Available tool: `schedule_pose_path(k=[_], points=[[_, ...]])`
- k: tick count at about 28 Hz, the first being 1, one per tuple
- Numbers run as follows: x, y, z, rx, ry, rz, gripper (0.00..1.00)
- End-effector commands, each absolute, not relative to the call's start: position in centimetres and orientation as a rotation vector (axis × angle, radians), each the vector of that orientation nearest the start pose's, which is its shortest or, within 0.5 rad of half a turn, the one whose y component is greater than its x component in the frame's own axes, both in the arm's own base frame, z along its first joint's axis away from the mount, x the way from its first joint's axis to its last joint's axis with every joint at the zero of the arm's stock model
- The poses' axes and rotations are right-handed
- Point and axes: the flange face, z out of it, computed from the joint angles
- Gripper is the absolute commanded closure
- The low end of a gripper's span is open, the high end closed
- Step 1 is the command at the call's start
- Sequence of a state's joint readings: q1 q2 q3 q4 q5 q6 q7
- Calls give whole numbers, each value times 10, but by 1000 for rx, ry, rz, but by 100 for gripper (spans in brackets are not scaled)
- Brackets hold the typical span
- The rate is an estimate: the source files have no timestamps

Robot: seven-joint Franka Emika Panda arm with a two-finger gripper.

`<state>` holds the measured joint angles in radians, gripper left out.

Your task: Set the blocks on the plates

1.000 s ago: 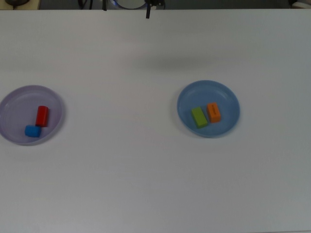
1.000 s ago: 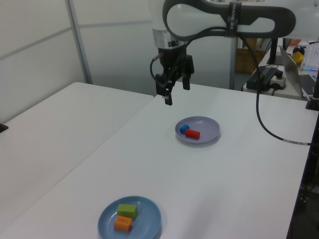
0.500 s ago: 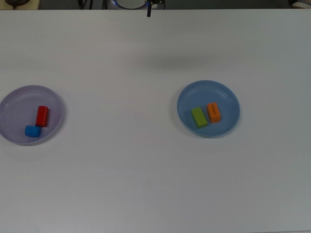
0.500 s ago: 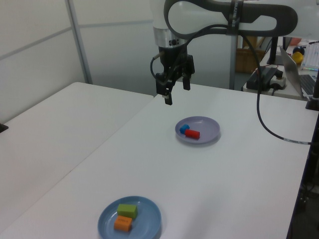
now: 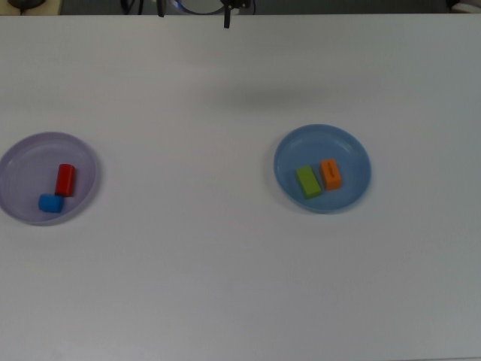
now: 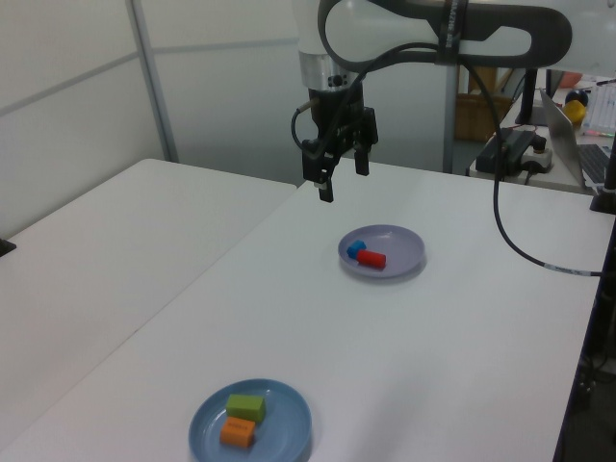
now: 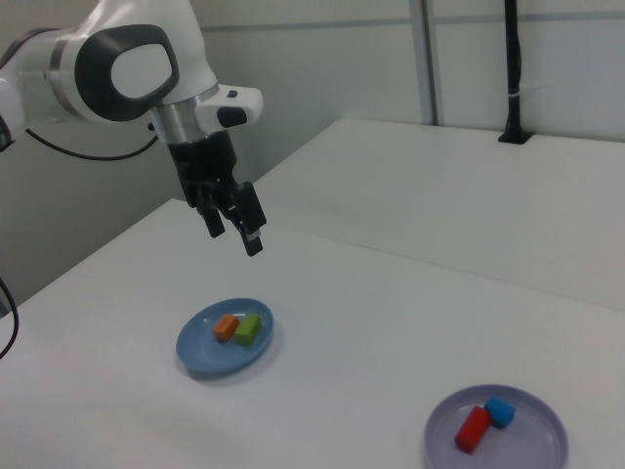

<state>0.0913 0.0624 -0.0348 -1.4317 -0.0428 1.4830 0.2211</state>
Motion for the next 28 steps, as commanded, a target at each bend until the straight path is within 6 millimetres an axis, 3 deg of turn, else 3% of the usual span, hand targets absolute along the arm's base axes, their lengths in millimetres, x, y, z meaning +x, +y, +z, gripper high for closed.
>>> schedule_pose_path(k=[1,28], points=[[564,24,646,-3144,289,-21,0],[568,26,638,-3142,283,-37,0]])
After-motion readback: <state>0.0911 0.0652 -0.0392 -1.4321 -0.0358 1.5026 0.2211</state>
